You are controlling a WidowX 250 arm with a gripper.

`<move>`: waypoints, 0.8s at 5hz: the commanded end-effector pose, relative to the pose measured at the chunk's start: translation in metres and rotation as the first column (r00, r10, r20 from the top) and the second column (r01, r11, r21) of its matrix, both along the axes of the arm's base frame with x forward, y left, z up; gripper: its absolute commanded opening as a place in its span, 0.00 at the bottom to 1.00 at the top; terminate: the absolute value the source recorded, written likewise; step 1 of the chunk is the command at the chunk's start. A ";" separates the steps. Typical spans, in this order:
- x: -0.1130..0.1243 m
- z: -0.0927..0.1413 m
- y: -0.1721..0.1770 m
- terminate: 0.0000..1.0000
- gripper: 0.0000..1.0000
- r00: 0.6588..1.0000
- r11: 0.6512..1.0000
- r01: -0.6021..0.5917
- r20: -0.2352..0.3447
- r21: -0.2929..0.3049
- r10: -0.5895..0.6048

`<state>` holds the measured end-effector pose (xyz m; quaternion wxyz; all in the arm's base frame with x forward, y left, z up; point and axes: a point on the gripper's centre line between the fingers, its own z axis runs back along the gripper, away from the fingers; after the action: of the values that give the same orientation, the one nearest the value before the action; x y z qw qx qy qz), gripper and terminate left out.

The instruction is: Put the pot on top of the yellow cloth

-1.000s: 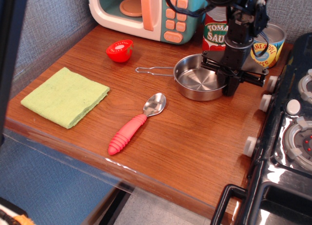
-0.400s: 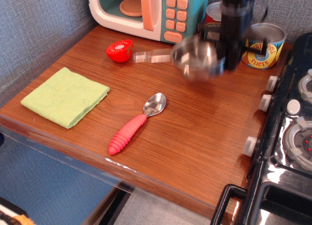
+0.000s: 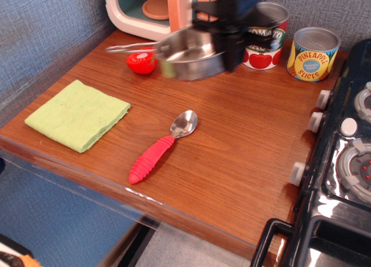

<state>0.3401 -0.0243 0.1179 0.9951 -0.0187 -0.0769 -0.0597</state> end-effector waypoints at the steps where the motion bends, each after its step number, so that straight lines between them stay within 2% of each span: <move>1: -0.060 0.011 0.082 0.00 0.00 0.991 0.991 -0.124 -0.039 0.053 0.126; 3: -0.054 -0.010 0.121 0.00 0.00 0.999 0.998 0.029 0.041 0.063 -0.032; 4: -0.056 -0.031 0.131 0.00 0.00 0.999 0.997 0.029 0.029 0.067 -0.031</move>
<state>0.2789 0.1030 0.0732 0.9943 0.0045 -0.0712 -0.0794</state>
